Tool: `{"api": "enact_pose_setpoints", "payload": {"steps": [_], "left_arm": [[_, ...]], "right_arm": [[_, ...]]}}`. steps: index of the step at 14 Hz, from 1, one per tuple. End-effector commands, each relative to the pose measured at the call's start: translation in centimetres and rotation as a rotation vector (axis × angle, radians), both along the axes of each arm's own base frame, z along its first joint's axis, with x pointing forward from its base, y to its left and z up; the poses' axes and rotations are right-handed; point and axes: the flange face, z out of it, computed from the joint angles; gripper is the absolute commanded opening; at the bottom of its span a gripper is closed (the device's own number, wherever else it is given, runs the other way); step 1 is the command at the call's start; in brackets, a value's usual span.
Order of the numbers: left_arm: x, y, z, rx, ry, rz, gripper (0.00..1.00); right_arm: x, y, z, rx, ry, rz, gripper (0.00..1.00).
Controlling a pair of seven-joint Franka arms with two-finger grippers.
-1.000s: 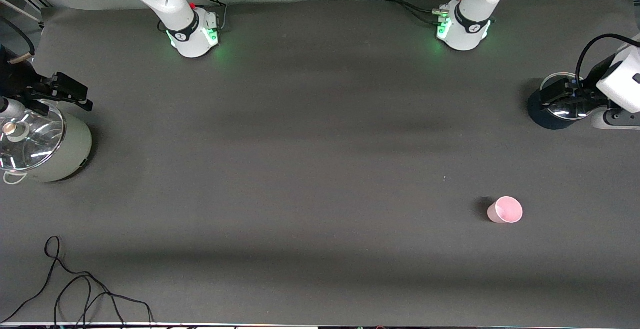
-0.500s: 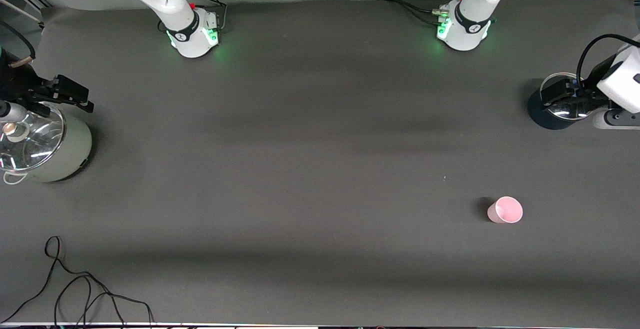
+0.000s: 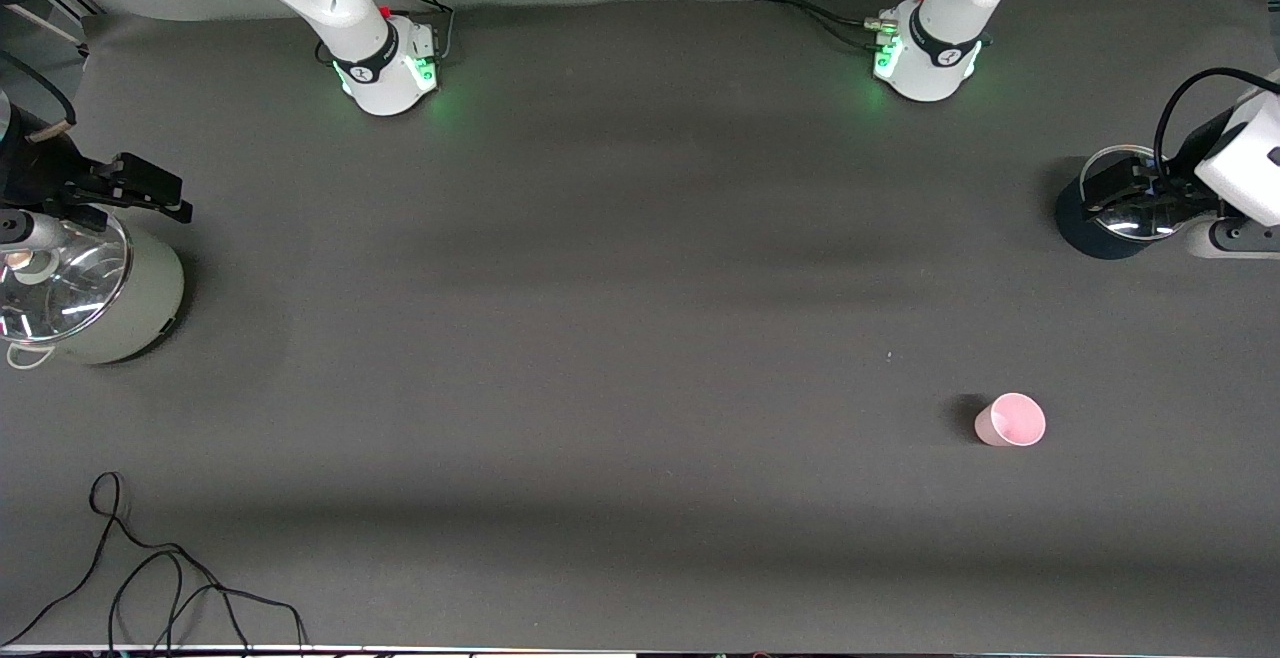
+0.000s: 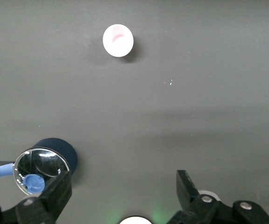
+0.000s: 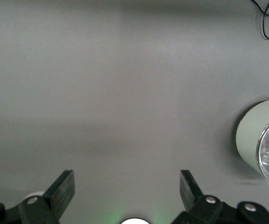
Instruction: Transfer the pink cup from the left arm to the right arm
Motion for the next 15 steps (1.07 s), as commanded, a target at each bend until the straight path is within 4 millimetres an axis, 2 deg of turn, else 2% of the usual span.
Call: {"api": "enact_pose_setpoints", "payload": {"steps": [1, 6, 7, 8, 12, 15], "left_arm": [[-0.2, 0.0, 0.7, 0.012, -0.017, 0.013, 1.0], [1.0, 0.6, 1.3, 0.009, -0.042, -0.01, 1.0], [1.4, 1.7, 1.2, -0.001, -0.046, -0.062, 1.0], [2.1, 1.9, 1.0, -0.021, -0.063, -0.162, 1.0], [4.9, 6.5, -0.7, -0.115, -0.139, -0.407, 1.0], [7.5, 11.6, -4.0, -0.27, -0.213, -0.517, 1.0]], "right_arm": [[0.2, -0.3, 0.4, 0.019, 0.002, -0.003, 1.0], [0.2, -0.3, 0.3, 0.019, 0.003, -0.003, 1.0], [0.2, -0.3, 0.3, 0.019, 0.005, -0.003, 1.0], [0.2, -0.3, 0.3, 0.019, 0.005, -0.003, 1.0], [0.1, -0.3, 0.3, 0.019, 0.005, -0.001, 1.0], [0.1, -0.3, 0.3, 0.019, 0.006, -0.001, 1.0]]}}
